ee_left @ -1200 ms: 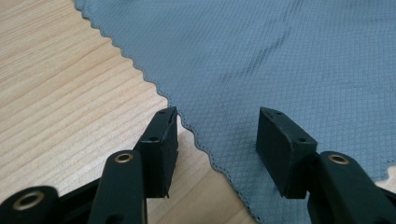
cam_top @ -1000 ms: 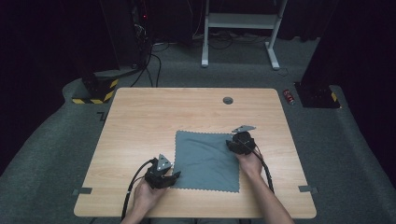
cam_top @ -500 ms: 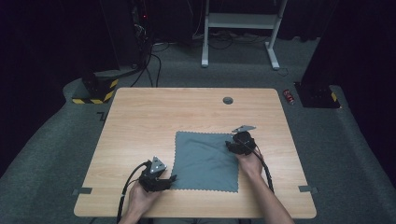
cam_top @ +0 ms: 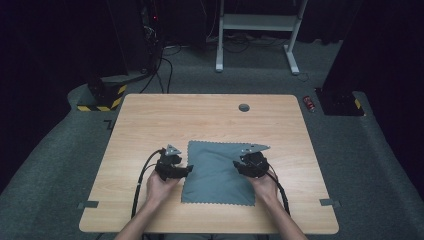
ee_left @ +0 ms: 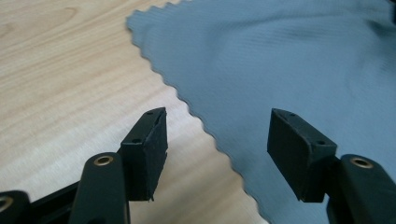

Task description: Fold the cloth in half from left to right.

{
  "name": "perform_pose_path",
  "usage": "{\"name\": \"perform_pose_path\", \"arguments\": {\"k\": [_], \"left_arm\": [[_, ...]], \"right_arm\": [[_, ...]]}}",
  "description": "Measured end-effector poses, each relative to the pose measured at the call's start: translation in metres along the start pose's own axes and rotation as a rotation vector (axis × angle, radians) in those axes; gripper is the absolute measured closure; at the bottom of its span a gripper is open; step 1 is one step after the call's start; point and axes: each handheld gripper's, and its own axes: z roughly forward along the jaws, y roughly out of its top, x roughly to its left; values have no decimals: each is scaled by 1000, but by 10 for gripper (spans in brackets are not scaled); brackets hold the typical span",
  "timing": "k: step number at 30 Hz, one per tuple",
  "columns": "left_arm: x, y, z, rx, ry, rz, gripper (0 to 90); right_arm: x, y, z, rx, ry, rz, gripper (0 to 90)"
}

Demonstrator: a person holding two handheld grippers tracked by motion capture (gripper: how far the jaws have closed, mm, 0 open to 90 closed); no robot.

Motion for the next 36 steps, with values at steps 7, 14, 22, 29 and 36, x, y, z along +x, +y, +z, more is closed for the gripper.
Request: {"name": "perform_pose_path", "arguments": {"k": [7,14,22,29,36], "left_arm": [[9,10,2,-8,24,-8,405],[14,30,8,32,52,20,399],[23,44,15,1,66,0,402],[27,59,32,53,82,3,408],[31,68,46,77,119,3,460]], "right_arm": [[27,2,3,-13,61,-62,573],[55,2,2,-43,76,-103,548],[80,-2,2,-43,136,-133,565],[109,-4,9,-39,194,-194,607],[141,-2,17,-37,262,-253,660]]}}
